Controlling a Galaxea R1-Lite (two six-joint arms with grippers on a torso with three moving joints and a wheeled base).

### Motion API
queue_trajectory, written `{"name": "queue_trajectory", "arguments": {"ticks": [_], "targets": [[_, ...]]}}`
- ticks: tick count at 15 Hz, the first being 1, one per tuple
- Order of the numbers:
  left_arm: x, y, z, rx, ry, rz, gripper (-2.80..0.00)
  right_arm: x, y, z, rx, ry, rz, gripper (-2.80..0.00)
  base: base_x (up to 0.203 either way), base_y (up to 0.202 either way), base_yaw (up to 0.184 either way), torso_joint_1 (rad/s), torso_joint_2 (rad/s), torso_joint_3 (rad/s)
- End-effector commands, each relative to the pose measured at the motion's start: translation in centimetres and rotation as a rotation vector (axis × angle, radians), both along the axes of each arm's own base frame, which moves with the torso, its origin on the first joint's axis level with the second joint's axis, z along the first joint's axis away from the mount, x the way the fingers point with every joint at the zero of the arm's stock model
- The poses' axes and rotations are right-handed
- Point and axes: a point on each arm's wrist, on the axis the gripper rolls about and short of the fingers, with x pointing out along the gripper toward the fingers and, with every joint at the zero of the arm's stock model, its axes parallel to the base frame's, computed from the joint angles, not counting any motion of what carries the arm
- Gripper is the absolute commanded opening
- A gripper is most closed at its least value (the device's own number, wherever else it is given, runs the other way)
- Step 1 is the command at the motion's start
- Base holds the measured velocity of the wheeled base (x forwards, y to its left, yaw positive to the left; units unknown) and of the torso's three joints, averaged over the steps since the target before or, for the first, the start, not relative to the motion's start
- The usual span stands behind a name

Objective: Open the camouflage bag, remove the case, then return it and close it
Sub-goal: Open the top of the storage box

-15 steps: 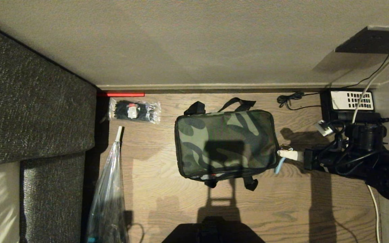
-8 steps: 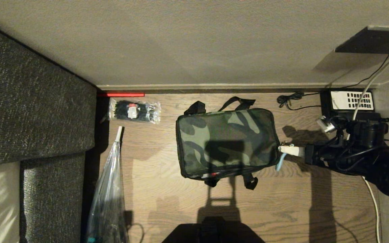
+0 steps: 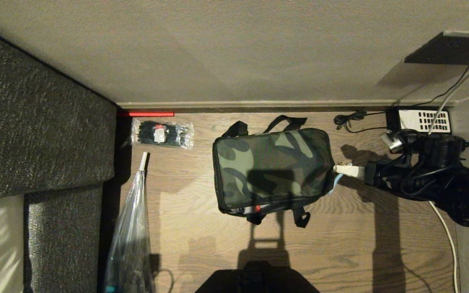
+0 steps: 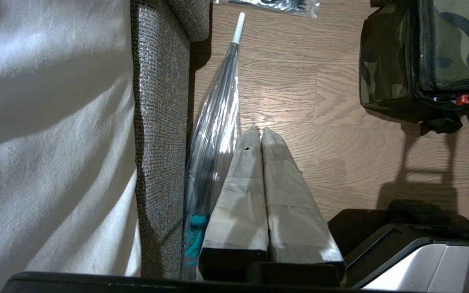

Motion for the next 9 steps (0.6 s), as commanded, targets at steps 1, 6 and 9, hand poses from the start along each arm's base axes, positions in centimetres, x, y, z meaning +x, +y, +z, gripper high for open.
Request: {"name": "queue_trajectory", "arguments": {"ticks": [1, 6, 9], "targets": [[0.00, 0.00, -0.05, 0.000, 0.000, 0.000, -2.80, 0.53, 0.00, 0.49, 0.014, -0.015, 0.000, -2.80, 0.000, 0.000, 0.000, 0.000, 0.00, 0.000], [0.00, 0.00, -0.05, -0.001, 0.000, 0.000, -2.80, 0.98, 0.09, 0.91, 0.033, -0.017, -0.002, -2.80, 0.000, 0.000, 0.000, 0.000, 0.00, 0.000], [0.00, 0.00, -0.05, -0.002, 0.000, 0.000, -2.80, 0.87, 0.10, 0.76, 0.043, 0.000, -0.005, -2.80, 0.000, 0.000, 0.000, 0.000, 0.00, 0.000]]}}
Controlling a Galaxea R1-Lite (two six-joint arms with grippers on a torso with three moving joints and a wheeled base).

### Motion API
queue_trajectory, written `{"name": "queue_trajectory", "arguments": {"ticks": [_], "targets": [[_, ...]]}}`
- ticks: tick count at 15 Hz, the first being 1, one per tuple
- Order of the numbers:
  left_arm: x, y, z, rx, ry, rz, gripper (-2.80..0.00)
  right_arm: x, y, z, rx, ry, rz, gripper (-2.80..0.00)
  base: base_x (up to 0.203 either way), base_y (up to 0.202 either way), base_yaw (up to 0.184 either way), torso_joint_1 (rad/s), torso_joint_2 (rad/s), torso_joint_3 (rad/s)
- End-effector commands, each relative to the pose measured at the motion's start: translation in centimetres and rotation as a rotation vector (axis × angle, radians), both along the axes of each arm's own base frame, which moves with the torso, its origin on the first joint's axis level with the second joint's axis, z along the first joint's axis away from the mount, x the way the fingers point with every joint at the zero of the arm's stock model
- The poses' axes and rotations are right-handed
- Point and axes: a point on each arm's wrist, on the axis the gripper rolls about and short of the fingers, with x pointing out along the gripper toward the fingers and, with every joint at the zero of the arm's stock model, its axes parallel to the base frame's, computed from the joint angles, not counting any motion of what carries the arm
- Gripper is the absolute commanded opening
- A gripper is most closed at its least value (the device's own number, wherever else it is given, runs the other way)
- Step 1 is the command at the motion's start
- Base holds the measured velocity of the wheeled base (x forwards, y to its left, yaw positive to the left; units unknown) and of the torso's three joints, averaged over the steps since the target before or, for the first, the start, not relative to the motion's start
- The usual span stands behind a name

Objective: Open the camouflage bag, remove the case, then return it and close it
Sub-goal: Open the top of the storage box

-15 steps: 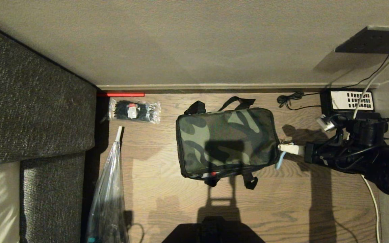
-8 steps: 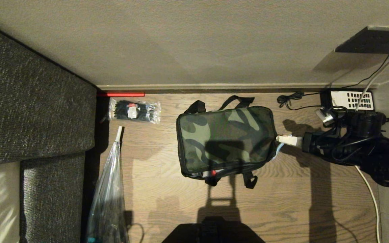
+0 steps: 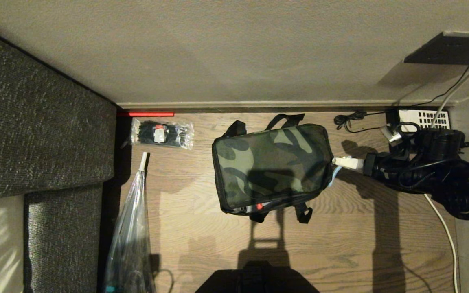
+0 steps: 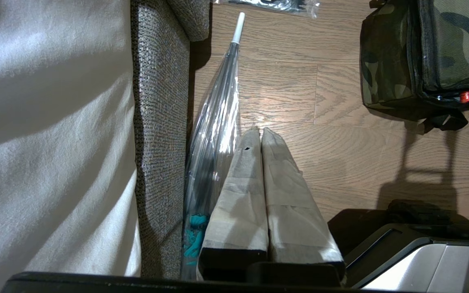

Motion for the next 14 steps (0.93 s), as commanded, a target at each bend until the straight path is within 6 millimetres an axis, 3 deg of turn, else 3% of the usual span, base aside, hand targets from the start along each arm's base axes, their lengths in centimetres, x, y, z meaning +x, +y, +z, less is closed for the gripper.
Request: {"name": "queue_trajectory", "arguments": {"ticks": [1, 4, 5, 10, 14], "targets": [[0.0, 0.0, 0.0, 0.000, 0.000, 0.001, -2.80, -0.3, 0.0, -0.4, -0.003, 0.008, 0.008, -2.80, 0.000, 0.000, 0.000, 0.000, 0.00, 0.000], [0.0, 0.0, 0.0, 0.000, 0.000, 0.001, -2.80, -0.6, 0.3, -0.9, -0.014, -0.004, 0.006, -2.80, 0.000, 0.000, 0.000, 0.000, 0.00, 0.000], [0.0, 0.0, 0.0, 0.000, 0.000, 0.001, -2.80, -0.7, 0.3, -0.9, -0.014, -0.001, 0.008, 0.00, 0.000, 0.000, 0.000, 0.000, 0.00, 0.000], [0.0, 0.0, 0.0, 0.000, 0.000, 0.001, -2.80, -2.2, 0.2, -2.7, -0.121, -0.024, 0.036, 0.00, 0.000, 0.000, 0.000, 0.000, 0.00, 0.000], [0.0, 0.0, 0.0, 0.000, 0.000, 0.001, -2.80, -4.0, -2.5, -4.9, -0.347, -0.091, 0.040, 0.00, 0.000, 0.000, 0.000, 0.000, 0.00, 0.000]]}}
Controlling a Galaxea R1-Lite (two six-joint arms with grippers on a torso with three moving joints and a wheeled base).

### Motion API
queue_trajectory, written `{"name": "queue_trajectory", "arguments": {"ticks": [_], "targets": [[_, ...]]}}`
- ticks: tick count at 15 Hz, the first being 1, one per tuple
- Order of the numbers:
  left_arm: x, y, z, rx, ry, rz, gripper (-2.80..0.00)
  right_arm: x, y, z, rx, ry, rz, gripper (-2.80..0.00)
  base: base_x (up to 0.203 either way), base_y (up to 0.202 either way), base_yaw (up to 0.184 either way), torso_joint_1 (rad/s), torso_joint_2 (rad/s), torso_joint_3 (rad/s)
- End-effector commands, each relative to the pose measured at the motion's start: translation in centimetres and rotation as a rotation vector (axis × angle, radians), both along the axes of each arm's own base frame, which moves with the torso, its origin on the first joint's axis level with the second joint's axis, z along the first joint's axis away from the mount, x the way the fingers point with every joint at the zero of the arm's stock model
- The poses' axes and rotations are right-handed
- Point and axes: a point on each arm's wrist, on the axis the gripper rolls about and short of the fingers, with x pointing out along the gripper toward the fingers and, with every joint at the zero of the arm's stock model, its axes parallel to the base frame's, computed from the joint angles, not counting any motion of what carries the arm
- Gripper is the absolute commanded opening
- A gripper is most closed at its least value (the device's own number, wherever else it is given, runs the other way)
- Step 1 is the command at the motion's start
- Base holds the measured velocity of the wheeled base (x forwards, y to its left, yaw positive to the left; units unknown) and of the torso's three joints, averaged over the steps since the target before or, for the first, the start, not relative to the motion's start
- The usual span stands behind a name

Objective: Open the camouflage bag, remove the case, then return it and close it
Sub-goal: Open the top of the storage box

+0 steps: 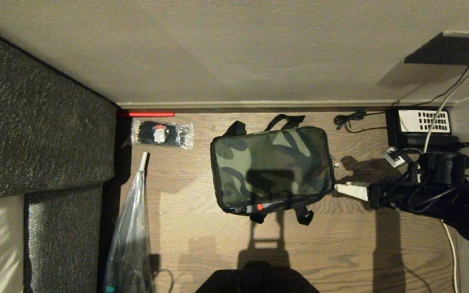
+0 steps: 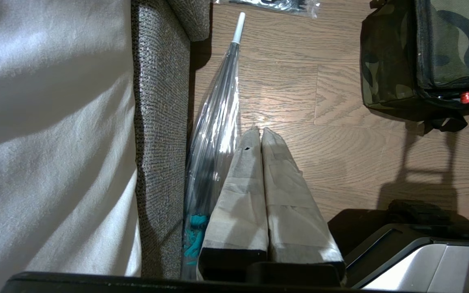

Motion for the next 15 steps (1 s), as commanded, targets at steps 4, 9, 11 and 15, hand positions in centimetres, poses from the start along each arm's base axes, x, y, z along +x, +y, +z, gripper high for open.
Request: {"name": "queue_trajectory", "arguments": {"ticks": [4, 9, 11, 15], "targets": [[0.0, 0.0, 0.0, 0.000, -0.001, 0.001, -2.80, -1.3, -3.6, -1.9, -0.236, -0.010, -0.059, 0.00, 0.000, 0.000, 0.000, 0.000, 0.00, 0.000], [0.0, 0.0, 0.0, -0.002, -0.001, 0.002, -2.80, 0.7, -3.4, -1.6, -0.239, -0.046, -0.083, 0.00, 0.000, 0.000, 0.000, 0.000, 0.00, 0.000], [0.0, 0.0, 0.0, -0.001, -0.001, 0.000, -2.80, 1.8, -3.0, -1.4, -0.223, -0.093, -0.087, 0.00, 0.000, 0.000, 0.000, 0.000, 0.00, 0.000], [0.0, 0.0, 0.0, 0.000, -0.001, 0.001, -2.80, 4.8, -2.4, -0.6, -0.175, -0.223, -0.109, 0.00, 0.000, 0.000, 0.000, 0.000, 0.00, 0.000]]}}
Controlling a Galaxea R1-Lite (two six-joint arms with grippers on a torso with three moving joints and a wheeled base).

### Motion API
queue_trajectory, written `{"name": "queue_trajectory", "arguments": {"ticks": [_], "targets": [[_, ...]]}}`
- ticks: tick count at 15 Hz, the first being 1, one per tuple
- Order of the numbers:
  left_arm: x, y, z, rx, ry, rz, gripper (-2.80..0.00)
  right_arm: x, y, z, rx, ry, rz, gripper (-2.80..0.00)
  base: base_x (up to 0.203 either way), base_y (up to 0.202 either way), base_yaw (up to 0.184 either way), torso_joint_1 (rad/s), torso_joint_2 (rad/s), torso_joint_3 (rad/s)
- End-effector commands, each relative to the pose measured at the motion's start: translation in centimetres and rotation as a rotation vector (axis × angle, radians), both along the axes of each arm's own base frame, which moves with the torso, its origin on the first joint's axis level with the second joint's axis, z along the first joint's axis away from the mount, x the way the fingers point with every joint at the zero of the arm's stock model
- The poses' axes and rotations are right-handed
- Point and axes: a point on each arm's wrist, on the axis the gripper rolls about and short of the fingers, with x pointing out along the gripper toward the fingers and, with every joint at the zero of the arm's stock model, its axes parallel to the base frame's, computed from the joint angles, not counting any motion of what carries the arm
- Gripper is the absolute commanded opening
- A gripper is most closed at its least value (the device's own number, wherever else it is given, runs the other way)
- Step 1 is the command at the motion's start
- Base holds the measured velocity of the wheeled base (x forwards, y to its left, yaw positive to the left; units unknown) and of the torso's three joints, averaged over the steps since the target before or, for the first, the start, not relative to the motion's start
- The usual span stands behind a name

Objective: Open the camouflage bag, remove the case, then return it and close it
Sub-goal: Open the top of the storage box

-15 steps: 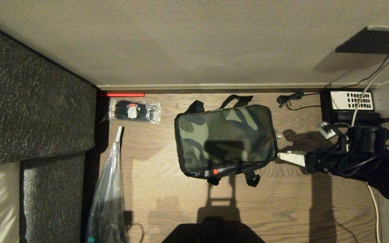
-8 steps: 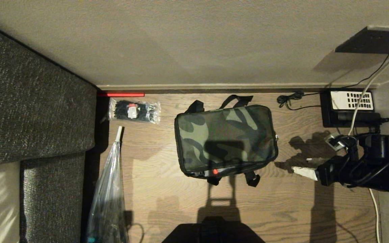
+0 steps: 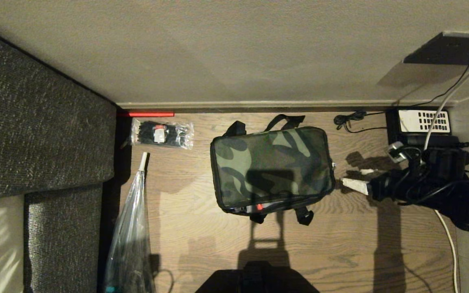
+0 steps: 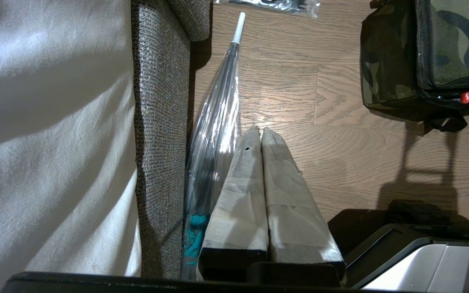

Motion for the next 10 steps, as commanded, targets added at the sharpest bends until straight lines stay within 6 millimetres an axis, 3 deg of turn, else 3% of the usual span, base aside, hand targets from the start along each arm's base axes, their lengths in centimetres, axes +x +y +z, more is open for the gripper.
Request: {"name": "queue_trajectory", "arguments": {"ticks": [1, 3, 4, 10], "targets": [[0.0, 0.0, 0.0, -0.001, 0.000, 0.001, -2.80, 2.0, 0.5, -0.4, 0.021, -0.065, 0.009, 0.00, 0.000, 0.000, 0.000, 0.000, 0.00, 0.000], [0.0, 0.0, 0.0, 0.000, 0.000, 0.000, -2.80, 3.2, 0.8, -0.4, 0.007, -0.099, -0.028, 0.00, 0.000, 0.000, 0.000, 0.000, 0.00, 0.000], [0.0, 0.0, 0.0, 0.000, 0.000, 0.001, -2.80, 3.7, 0.9, -0.4, 0.005, -0.102, -0.063, -2.80, 0.000, 0.000, 0.000, 0.000, 0.00, 0.000], [0.0, 0.0, 0.0, 0.000, 0.000, 0.001, -2.80, 4.2, 1.3, -0.7, 0.022, -0.099, -0.072, -2.80, 0.000, 0.000, 0.000, 0.000, 0.00, 0.000]]}}
